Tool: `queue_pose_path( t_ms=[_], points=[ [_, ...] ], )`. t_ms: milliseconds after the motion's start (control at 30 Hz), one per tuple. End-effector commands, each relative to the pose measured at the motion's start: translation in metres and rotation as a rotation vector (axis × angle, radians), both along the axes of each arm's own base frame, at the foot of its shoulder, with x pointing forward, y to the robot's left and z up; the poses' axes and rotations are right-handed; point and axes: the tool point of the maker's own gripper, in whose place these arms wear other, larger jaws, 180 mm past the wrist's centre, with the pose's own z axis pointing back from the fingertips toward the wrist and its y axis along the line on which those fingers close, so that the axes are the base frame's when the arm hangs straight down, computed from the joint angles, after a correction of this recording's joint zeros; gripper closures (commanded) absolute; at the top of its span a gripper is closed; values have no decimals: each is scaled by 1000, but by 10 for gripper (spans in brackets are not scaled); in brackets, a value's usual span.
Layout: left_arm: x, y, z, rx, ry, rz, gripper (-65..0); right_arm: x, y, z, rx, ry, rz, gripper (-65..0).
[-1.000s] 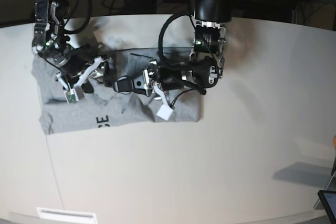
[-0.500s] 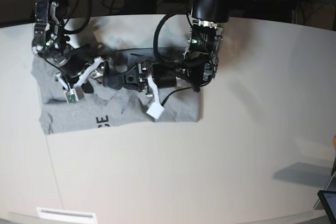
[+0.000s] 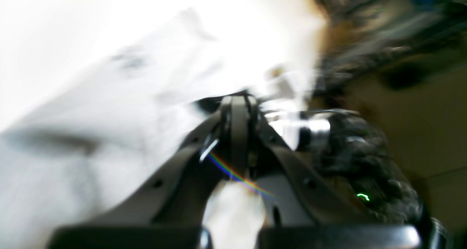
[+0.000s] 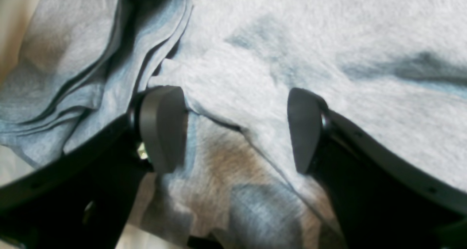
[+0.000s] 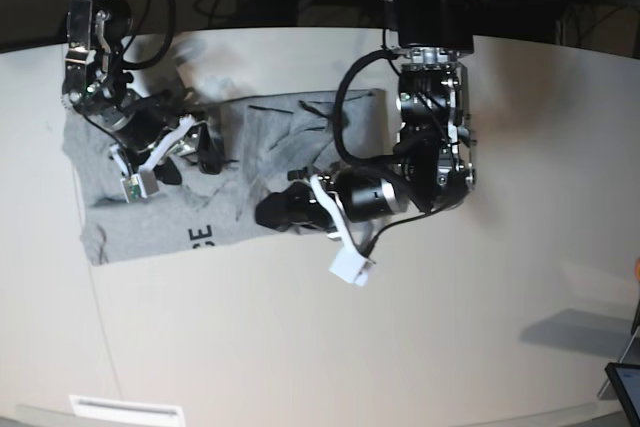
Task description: Fold the T-shirt properly
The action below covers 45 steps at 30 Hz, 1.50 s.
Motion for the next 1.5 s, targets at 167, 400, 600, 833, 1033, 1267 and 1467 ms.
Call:
queue_pose_path(
  t_ms=[167, 400, 600, 833, 1033, 1267, 1467],
  points=[
    [-10, 66, -35, 217, 113, 159, 0, -18, -9, -22, -78, 109, 19, -424],
    [-33, 59, -38, 186, 136, 144, 0, -11, -4, -5, -80, 59, 25, -424],
    [-39, 51, -65, 148, 253, 143, 0, -11, -4, -4, -80, 56, 25, -427],
    [-24, 77, -55, 191, 196, 182, 0, -9, 0, 23, -97, -24, 48, -429],
    [-8, 126, -43, 300, 126, 306, 0, -6, 28, 67, -109, -142, 130, -429],
    [-10, 167, -33, 486, 40, 323, 0, -21, 70, 90, -100, -139, 216, -429],
    [-14, 244, -30, 696, 31, 392, 0, -42, 118, 88, -5, -89, 252, -427]
  ],
)
